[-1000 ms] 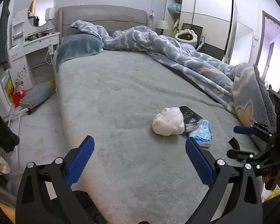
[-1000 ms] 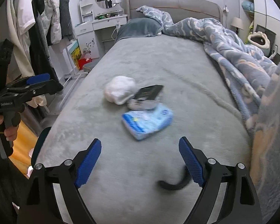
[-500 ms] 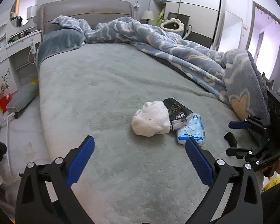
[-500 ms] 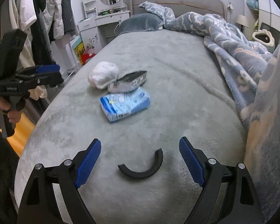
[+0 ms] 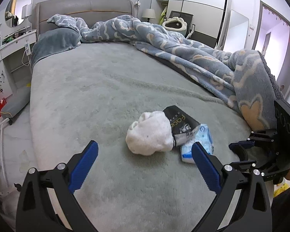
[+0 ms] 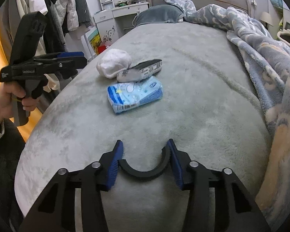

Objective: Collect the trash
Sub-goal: 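Grasp the other black curved plastic piece with the right gripper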

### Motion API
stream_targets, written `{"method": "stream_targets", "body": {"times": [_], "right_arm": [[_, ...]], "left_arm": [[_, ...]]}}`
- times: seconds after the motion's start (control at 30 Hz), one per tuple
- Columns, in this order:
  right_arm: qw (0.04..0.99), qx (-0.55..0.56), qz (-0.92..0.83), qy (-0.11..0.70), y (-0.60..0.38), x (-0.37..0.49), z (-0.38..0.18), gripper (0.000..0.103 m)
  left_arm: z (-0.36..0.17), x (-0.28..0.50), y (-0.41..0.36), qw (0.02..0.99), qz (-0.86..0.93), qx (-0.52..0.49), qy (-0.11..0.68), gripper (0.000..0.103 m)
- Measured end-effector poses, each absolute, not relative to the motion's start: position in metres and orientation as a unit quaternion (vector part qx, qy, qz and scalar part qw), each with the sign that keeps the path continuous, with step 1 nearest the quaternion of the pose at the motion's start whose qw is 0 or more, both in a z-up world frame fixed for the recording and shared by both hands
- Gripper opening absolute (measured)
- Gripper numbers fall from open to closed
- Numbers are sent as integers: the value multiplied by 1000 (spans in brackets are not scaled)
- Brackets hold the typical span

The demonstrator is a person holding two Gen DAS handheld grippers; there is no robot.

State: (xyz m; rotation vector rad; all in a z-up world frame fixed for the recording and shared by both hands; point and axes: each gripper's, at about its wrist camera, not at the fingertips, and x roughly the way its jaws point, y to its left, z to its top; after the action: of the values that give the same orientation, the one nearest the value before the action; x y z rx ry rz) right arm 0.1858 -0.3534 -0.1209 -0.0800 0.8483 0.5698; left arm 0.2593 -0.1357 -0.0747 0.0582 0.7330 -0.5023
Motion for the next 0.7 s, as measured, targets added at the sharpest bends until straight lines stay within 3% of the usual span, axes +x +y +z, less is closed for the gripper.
{"method": "stream_targets", "body": {"times": [0.4, 0.7], "right_arm": [[883, -19, 281, 375, -352, 193, -97, 46], [893, 16, 269, 360, -346, 220, -74, 46]], "left_arm": [[-83, 272, -148, 901, -233, 17, 365, 97], [-98, 298, -149, 894, -210, -25, 395, 83]]}}
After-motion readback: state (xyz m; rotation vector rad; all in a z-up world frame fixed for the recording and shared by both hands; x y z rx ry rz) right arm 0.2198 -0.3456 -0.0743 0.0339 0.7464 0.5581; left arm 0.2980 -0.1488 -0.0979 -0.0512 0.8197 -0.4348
